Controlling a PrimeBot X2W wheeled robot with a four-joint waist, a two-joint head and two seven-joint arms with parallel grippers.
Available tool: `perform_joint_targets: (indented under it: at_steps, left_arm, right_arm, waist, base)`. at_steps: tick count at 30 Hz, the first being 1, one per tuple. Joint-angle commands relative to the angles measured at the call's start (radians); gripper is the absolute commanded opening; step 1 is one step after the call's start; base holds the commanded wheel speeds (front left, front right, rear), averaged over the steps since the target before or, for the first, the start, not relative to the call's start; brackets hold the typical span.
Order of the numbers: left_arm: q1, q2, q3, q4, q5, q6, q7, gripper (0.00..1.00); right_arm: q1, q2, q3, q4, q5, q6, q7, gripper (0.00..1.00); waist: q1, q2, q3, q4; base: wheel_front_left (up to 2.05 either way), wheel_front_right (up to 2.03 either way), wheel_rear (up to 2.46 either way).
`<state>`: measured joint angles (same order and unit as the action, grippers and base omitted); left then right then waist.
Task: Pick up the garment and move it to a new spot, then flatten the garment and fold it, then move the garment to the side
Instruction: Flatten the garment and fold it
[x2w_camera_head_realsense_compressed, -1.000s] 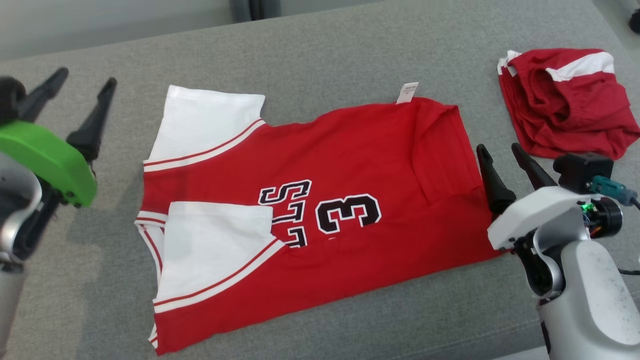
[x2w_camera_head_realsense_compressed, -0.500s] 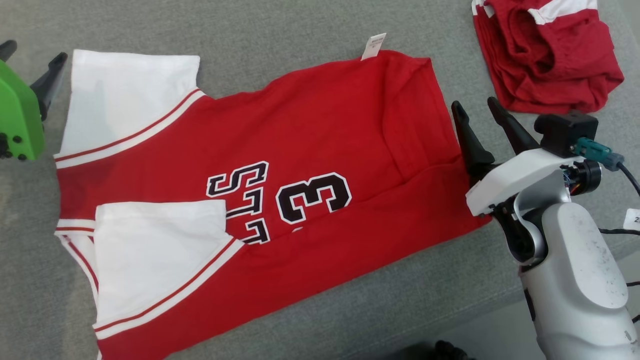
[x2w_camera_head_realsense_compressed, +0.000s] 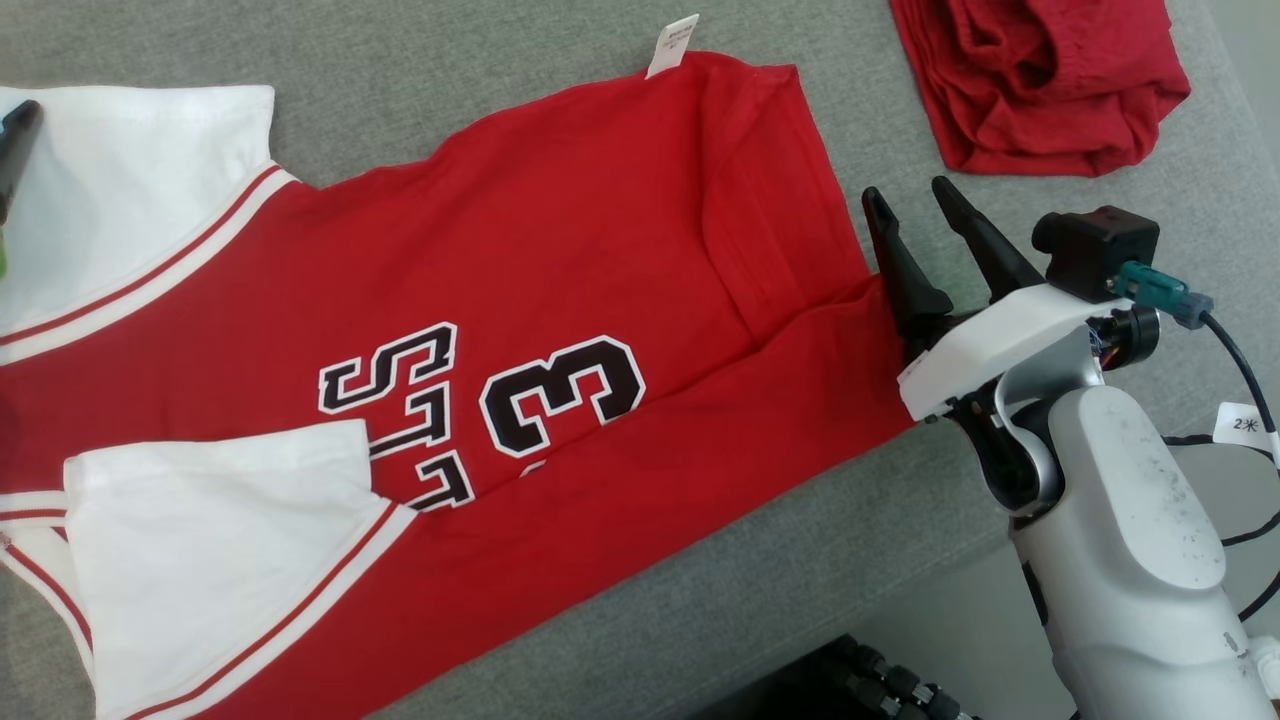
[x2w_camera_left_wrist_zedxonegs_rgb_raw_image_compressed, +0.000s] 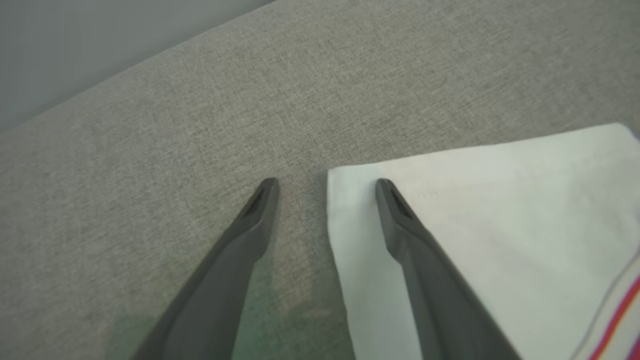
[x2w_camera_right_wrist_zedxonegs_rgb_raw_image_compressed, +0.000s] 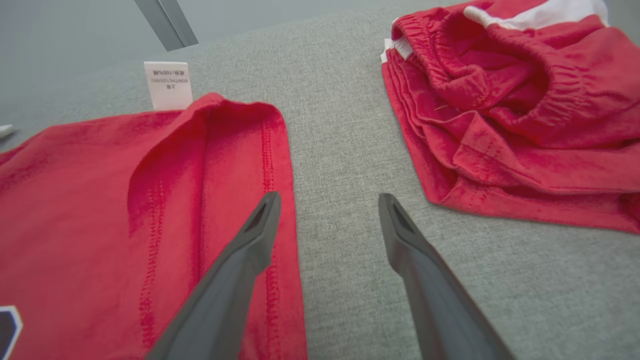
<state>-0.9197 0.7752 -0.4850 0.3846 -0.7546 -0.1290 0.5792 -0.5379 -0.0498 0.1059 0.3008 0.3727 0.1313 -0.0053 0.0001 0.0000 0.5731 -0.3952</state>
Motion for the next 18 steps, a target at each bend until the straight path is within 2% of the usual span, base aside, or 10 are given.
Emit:
perform_joint_targets:
  at_steps: [1,2,3,4,5,6,7,13,18]
  left_arm:
    - [-0.003,0.001,-0.01,0.004,-0.013,-0.002,0.013,1.0]
    - [-0.002,-0.001,-0.014,0.002,-0.014,-0.002,0.016,1.0]
    - [-0.001,-0.004,-0.019,-0.001,-0.017,-0.002,0.02,0.91]
    - [0.001,-0.007,-0.024,-0.005,-0.02,-0.002,0.026,0.74]
    - [0.003,-0.009,-0.03,-0.008,-0.022,-0.002,0.03,0.45]
    - [0.004,-0.011,-0.034,-0.011,-0.023,-0.003,0.035,0.32]
    - [0.004,-0.012,-0.038,-0.016,-0.025,-0.003,0.037,0.0]
    - [-0.005,-0.022,-0.062,-0.046,-0.01,-0.003,0.015,0.0]
    - [-0.034,-0.042,-0.064,-0.058,0.019,-0.003,-0.071,0.0]
  right_arm:
    - [-0.011,-0.002,0.002,0.006,0.005,-0.001,-0.008,1.0]
    - [-0.011,-0.002,0.001,0.009,0.005,-0.001,-0.009,1.0]
    - [-0.013,-0.002,-0.001,0.013,0.002,-0.001,-0.011,1.0]
    - [-0.016,-0.002,-0.004,0.014,0.0,-0.001,-0.011,1.0]
    - [-0.021,-0.002,-0.007,0.016,-0.004,-0.001,-0.011,1.0]
    - [-0.025,-0.002,-0.009,0.016,-0.006,-0.001,-0.012,1.0]
    - [-0.029,-0.002,-0.01,0.016,-0.007,-0.001,-0.012,1.0]
    - [-0.061,-0.002,-0.005,0.021,-0.016,-0.001,-0.004,1.0]
    - [-0.113,-0.002,-0.012,0.033,-0.05,-0.001,0.015,1.0]
  waist:
    - [-0.0001,0.0,0.01,-0.009]
    - [-0.0001,0.0,0.01,-0.009]
    - [-0.0001,0.0,0.01,-0.009]
    - [-0.0001,0.0,0.01,-0.008]
    - [-0.0001,0.0,0.009,-0.008]
    - [-0.0001,0.0,0.009,-0.006]
    - [-0.0001,0.0,0.008,-0.005]
    - [-0.0001,0.0,0.004,0.008]
    - [-0.0001,0.0,-0.015,0.039]
  base:
    - [0.0,0.0,0.0]
    - [0.0,0.0,0.0]
    - [0.0,0.0,0.0]
    - [0.0,0.0,0.0]
    - [0.0,0.0,0.0]
    - [0.0,0.0,0.0]
    - [0.0,0.0,0.0]
    - [0.0,0.0,0.0]
    - [0.0,0.0,0.0]
